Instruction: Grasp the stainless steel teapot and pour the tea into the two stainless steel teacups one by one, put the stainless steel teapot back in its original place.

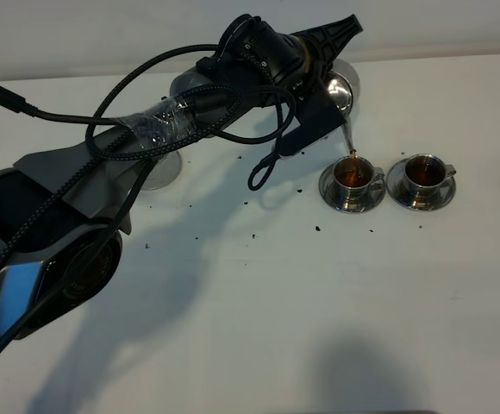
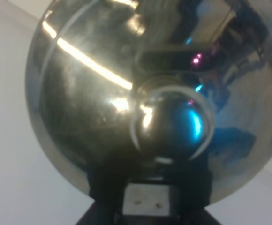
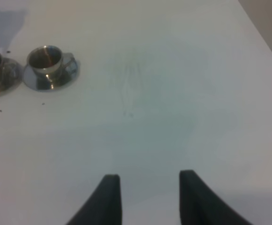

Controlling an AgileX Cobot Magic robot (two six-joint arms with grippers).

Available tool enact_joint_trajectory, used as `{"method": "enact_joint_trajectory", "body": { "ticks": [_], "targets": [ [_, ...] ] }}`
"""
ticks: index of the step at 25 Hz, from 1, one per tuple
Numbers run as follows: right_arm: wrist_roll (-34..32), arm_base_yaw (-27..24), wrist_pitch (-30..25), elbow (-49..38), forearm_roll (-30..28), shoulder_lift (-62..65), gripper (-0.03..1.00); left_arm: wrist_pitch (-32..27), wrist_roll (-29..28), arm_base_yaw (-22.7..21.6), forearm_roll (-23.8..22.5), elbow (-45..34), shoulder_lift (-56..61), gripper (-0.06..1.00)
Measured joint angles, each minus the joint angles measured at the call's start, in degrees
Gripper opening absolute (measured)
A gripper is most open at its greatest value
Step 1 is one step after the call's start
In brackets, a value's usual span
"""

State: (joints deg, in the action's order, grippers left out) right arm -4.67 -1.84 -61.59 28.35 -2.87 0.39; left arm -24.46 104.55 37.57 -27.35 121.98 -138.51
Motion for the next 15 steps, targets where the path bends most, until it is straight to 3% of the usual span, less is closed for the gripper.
{"method": "enact_joint_trajectory", "body": {
  "ticks": [9,15],
  "targets": [
    [0.1,0.0,0.0,0.0,0.0,0.0,0.29,-0.1,8.0,0.2,3.3,0.0,0.0,0.23],
    [0.1,0.0,0.0,0.0,0.0,0.0,0.29,0.9,8.8,0.7,3.6,0.0,0.0,0.23]
  ]
}}
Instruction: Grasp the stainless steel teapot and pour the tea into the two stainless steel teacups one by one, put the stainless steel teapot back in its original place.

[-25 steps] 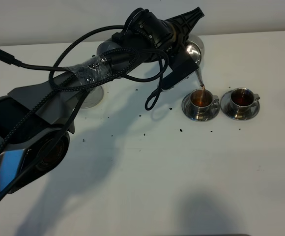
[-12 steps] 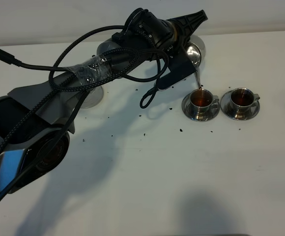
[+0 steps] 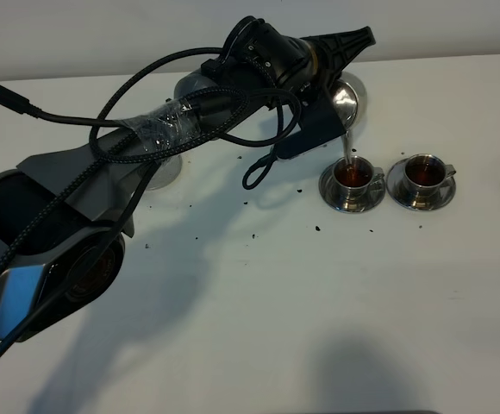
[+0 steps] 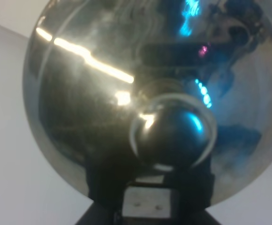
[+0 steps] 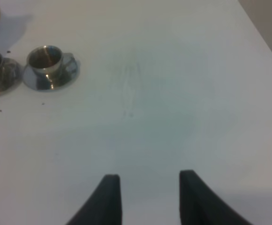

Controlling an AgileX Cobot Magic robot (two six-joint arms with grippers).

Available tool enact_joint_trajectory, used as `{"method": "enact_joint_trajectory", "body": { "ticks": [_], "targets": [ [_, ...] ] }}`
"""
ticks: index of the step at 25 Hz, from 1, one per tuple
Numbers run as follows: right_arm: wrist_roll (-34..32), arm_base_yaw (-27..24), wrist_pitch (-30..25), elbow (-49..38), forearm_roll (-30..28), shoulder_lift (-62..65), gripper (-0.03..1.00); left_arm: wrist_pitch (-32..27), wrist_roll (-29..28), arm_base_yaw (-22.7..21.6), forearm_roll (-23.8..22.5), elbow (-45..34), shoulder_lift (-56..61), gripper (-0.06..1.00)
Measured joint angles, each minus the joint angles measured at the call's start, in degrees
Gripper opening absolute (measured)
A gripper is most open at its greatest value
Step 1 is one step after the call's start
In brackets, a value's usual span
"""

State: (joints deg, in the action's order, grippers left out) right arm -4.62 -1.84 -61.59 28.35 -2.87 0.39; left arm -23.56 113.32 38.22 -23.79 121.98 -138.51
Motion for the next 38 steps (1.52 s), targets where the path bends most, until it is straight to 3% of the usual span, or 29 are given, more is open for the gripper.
{"method": "enact_joint_trajectory", "body": {
  "ticks": [38],
  "targets": [
    [0.0,0.0,0.0,0.0,0.0,0.0,0.29,4.1,0.2,0.0,-1.5,0.0,0.0,0.23]
  ]
}}
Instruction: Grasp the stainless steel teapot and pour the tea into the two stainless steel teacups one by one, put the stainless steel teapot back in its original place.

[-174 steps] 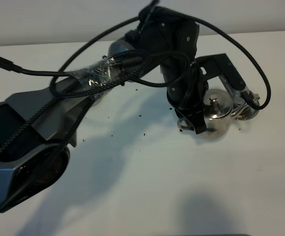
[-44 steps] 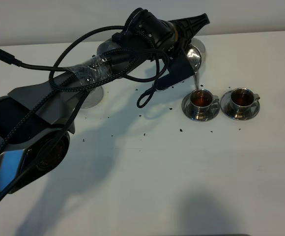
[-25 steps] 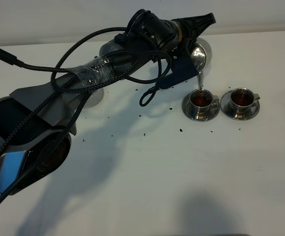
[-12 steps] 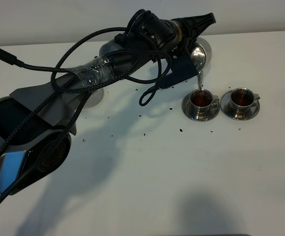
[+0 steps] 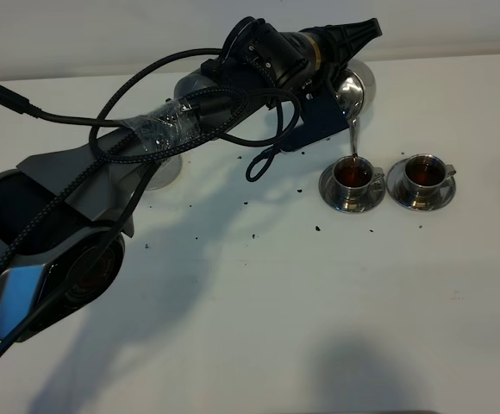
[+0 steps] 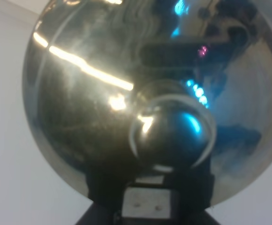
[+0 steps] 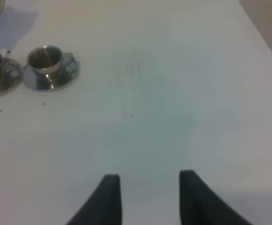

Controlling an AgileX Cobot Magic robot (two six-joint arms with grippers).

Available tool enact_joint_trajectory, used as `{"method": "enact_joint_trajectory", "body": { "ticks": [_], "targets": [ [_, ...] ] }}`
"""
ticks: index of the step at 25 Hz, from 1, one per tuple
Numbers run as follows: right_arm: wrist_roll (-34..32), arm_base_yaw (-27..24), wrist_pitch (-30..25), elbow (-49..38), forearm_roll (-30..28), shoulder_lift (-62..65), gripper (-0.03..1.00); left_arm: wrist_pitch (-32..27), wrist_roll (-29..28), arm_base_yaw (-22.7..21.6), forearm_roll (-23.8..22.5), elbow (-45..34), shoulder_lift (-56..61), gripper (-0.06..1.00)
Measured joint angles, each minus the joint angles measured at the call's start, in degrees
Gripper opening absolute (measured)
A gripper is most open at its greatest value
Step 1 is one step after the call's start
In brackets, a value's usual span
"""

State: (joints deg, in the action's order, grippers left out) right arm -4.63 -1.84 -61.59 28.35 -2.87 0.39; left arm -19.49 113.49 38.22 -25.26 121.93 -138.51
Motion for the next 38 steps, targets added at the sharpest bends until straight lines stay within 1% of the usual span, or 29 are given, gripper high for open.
{"method": "enact_joint_trajectory", "body": {
  "ticks": [7,9,11,14,20,23,27,32,34,38],
  "targets": [
    [0.0,0.0,0.0,0.0,0.0,0.0,0.29,-0.1,0.0,0.0,0.0,0.0,0.0,0.23],
    [0.0,0.0,0.0,0.0,0.0,0.0,0.29,-0.7,-0.1,0.0,0.0,0.0,0.0,0.23],
    [0.0,0.0,0.0,0.0,0.0,0.0,0.29,-2.6,-1.1,0.0,0.1,0.0,0.0,0.23],
    [0.0,0.0,0.0,0.0,0.0,0.0,0.29,-5.5,-3.7,0.0,0.1,0.0,0.0,0.23],
    [0.0,0.0,0.0,0.0,0.0,0.0,0.29,-7.3,-9.1,0.0,0.0,0.0,0.1,0.23],
    [0.0,0.0,0.0,0.0,0.0,0.0,0.29,-10.0,-12.2,0.0,-0.1,0.0,0.3,0.23],
    [0.0,0.0,0.0,0.0,0.0,0.0,0.29,-14.6,-17.9,-0.3,0.0,0.0,2.1,0.23],
    [0.0,0.0,0.0,0.0,0.0,0.0,0.29,-24.1,-28.7,-0.3,0.0,0.0,7.2,0.23],
    [0.0,0.0,0.0,0.0,0.0,0.0,0.29,-29.7,-33.4,-0.2,0.3,0.0,9.2,0.23],
    [0.0,0.0,0.0,0.0,0.0,0.0,0.29,-44.1,-42.6,0.4,2.4,0.0,12.6,0.23]
  ]
}}
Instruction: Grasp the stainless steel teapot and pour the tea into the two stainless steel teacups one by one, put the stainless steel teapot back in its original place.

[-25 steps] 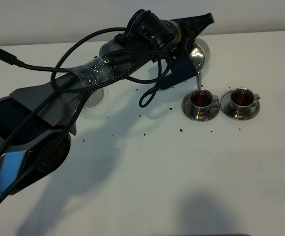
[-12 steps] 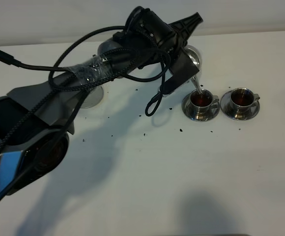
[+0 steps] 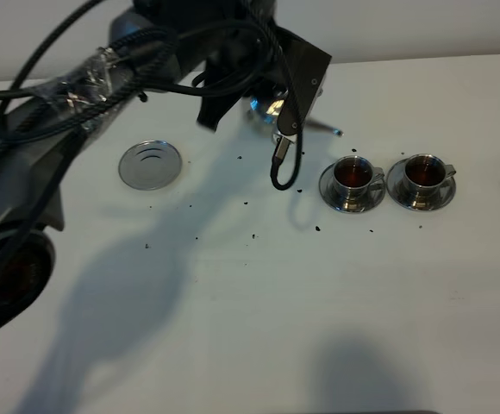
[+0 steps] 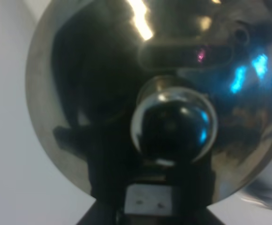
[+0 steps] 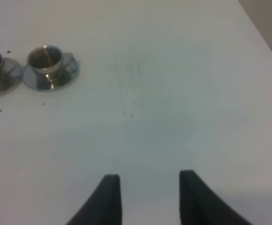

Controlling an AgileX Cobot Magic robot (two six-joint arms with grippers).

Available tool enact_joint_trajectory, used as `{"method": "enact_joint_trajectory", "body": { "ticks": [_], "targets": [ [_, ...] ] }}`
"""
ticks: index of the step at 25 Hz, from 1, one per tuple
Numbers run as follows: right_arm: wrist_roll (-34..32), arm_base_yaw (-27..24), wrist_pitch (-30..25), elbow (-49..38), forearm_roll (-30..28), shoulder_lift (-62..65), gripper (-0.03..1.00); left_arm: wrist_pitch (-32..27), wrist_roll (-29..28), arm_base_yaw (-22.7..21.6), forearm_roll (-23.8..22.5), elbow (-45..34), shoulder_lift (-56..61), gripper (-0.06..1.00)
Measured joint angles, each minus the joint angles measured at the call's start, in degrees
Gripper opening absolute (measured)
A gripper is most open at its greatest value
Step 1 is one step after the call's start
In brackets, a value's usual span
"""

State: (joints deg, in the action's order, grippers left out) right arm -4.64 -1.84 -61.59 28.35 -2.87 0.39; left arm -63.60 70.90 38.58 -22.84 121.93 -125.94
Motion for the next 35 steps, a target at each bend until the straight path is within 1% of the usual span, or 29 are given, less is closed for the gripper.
{"method": "enact_joint_trajectory", "body": {
  "ticks": [1,2,5,7,8,9,11,13,15,18,23,28,31,35],
  "targets": [
    [0.0,0.0,0.0,0.0,0.0,0.0,0.29,-3.3,-2.3,0.2,1.0,0.0,0.5,0.23],
    [0.0,0.0,0.0,0.0,0.0,0.0,0.29,-4.4,-4.7,0.4,2.7,0.0,1.0,0.23],
    [0.0,0.0,0.0,0.0,0.0,0.0,0.29,-4.4,-15.5,0.6,10.4,0.1,2.0,0.23],
    [0.0,0.0,0.0,0.0,0.0,0.0,0.29,-4.4,-22.7,0.7,14.1,0.1,2.1,0.23],
    [0.0,0.0,0.0,0.0,0.0,0.0,0.29,-4.4,-27.4,0.7,15.6,0.1,2.1,0.23],
    [0.0,0.0,0.0,0.0,0.0,0.0,0.29,-4.4,-30.5,0.7,16.9,0.1,2.1,0.23],
    [0.0,0.0,0.0,0.0,0.0,0.0,0.29,-4.4,-36.5,0.7,19.4,-0.3,2.1,0.23],
    [0.0,0.0,0.0,0.0,0.0,0.0,0.29,-4.4,-41.1,0.7,21.9,-1.8,2.3,0.23],
    [0.0,0.0,0.0,0.0,0.0,0.0,0.29,-4.4,-43.9,0.7,23.8,-5.1,2.4,0.23],
    [0.0,0.0,0.0,0.0,0.0,0.0,0.29,-4.4,-46.5,0.7,26.0,-10.4,2.4,0.23],
    [0.0,0.0,0.0,0.0,0.0,0.0,0.29,-4.4,-48.8,1.3,26.5,-17.0,2.4,0.23],
    [0.0,0.0,0.0,0.0,0.0,0.0,0.29,-3.4,-50.0,1.8,26.2,-18.7,3.4,0.23],
    [0.0,0.0,0.0,0.0,0.0,0.0,0.29,-3.0,-51.9,1.6,23.8,-18.9,6.0,0.23],
    [0.0,0.0,0.0,0.0,0.0,0.0,0.29,-3.2,-54.6,-1.4,23.2,-18.9,9.5,0.23]
  ]
}}
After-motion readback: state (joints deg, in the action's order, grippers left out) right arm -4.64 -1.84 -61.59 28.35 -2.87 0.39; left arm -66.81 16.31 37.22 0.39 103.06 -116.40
